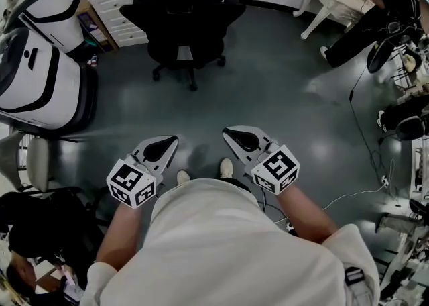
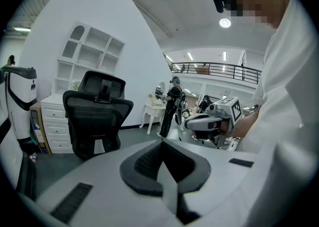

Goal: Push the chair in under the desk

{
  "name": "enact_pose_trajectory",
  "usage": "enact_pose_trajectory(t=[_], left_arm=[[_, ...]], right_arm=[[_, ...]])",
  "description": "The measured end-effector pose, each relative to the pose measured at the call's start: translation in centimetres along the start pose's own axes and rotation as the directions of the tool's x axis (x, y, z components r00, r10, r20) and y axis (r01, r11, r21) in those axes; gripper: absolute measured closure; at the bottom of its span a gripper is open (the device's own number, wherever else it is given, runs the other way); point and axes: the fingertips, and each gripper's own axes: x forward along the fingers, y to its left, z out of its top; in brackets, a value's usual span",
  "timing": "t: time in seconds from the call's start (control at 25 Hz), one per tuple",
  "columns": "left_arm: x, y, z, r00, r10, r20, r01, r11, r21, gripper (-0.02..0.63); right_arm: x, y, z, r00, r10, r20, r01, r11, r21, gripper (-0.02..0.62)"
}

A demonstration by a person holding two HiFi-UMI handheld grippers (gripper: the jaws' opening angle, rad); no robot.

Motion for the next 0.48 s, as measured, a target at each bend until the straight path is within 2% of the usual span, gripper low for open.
enact_pose_trajectory(t=[0.48], left_arm=[[-2.7, 2.0, -1.6, 1.000, -0.015, -0.014, 0.015, 1.000, -0.002, 0.609]], right_arm=[[2.4, 2.7, 0.3, 1.000, -0.014, -0.003, 0.014, 1.000, -0.001, 0.592]])
